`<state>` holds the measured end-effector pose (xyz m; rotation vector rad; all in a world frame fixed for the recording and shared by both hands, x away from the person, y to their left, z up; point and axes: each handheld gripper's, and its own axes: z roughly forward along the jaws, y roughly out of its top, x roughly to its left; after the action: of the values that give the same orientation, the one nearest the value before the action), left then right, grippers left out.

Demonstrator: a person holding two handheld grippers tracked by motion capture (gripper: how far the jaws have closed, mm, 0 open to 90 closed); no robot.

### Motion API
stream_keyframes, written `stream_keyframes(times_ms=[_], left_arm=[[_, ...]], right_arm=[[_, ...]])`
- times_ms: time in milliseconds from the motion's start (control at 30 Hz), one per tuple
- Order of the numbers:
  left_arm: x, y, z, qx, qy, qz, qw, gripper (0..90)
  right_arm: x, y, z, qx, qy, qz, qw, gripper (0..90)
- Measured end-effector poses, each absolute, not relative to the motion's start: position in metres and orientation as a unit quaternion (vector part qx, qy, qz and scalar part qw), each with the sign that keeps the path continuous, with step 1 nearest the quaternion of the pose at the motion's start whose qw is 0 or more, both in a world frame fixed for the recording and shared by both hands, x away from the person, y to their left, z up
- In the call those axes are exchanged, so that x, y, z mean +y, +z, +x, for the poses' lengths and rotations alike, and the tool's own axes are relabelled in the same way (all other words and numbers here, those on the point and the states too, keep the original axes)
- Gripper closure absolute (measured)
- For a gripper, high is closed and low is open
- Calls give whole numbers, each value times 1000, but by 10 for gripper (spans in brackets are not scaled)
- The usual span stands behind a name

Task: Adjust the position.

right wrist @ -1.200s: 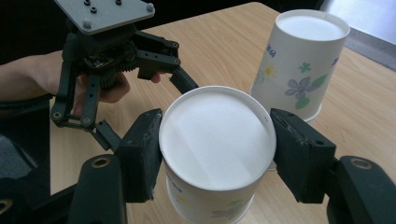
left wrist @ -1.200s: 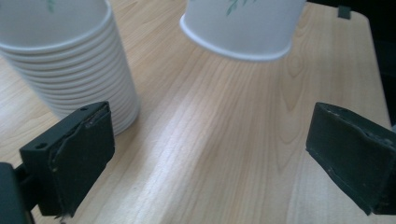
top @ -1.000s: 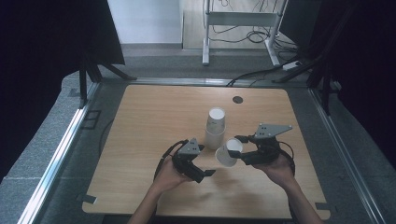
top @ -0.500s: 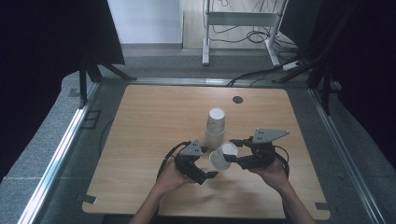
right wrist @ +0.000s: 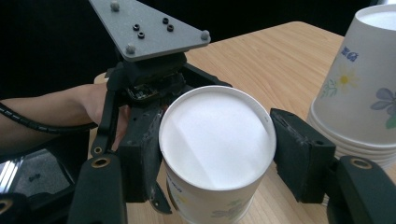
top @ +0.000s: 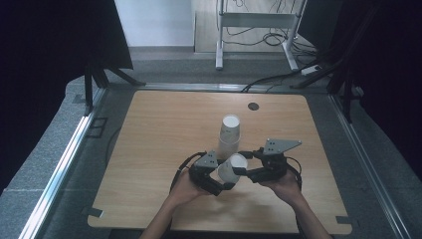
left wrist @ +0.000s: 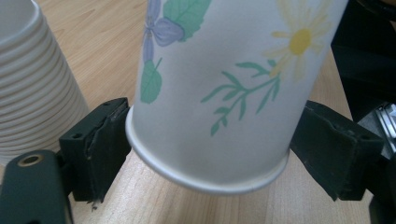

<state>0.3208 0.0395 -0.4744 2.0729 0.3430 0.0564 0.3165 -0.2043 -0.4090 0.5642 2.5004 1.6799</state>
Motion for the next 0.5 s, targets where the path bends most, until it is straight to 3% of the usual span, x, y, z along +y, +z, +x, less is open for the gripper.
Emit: stream_keyframes(times_ms=[267,500], left_arm=[[39,-475,321,136,21,855,501,158],[41,-476,321,136,23,854,501,228]], right_arm=[[-202,-410,317,815,549,181,34,370],[-201,-412,317,815,550,181,30,369]])
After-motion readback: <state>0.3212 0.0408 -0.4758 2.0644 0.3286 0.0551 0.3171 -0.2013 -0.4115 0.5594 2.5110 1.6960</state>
